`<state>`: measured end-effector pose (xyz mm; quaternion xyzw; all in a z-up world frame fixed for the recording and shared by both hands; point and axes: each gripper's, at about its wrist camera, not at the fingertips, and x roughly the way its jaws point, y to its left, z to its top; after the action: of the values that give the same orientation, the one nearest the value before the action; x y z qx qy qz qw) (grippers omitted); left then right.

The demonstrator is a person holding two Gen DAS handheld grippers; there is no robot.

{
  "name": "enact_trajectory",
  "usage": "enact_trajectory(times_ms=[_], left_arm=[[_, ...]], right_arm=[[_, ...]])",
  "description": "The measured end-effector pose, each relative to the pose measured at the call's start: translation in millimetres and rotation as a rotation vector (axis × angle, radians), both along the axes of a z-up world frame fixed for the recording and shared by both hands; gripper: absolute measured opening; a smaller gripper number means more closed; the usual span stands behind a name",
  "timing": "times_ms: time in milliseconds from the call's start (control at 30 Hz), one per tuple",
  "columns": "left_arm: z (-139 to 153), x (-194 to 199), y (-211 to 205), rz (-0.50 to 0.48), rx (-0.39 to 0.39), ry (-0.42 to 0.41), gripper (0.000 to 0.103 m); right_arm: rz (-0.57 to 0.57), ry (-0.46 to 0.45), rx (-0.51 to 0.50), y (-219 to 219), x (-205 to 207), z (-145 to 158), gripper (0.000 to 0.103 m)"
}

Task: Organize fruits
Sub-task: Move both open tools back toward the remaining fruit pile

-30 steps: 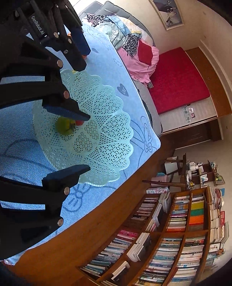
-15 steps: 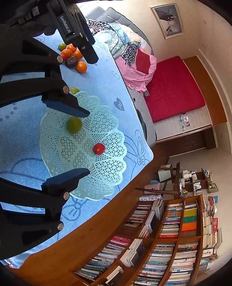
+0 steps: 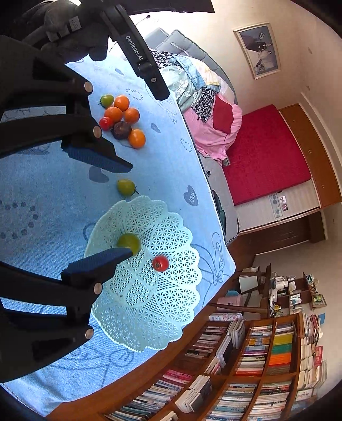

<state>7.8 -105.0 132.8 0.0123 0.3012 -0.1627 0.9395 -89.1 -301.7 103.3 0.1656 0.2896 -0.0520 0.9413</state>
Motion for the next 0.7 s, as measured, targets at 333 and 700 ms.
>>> enact_trajectory(times_ms=[333,700], left_arm=[[-12.7,10.9,67.5,0.129,0.001,0.026,0.093],[-54.7,18.8,99.3,0.167,0.070,0.095,0.093]], right_arm=[[0.089,0.059,-0.005,50.5,24.1,-11.9,0.061],[0.065,0.177,-0.013,61.5,57.0,-50.0,0.061]])
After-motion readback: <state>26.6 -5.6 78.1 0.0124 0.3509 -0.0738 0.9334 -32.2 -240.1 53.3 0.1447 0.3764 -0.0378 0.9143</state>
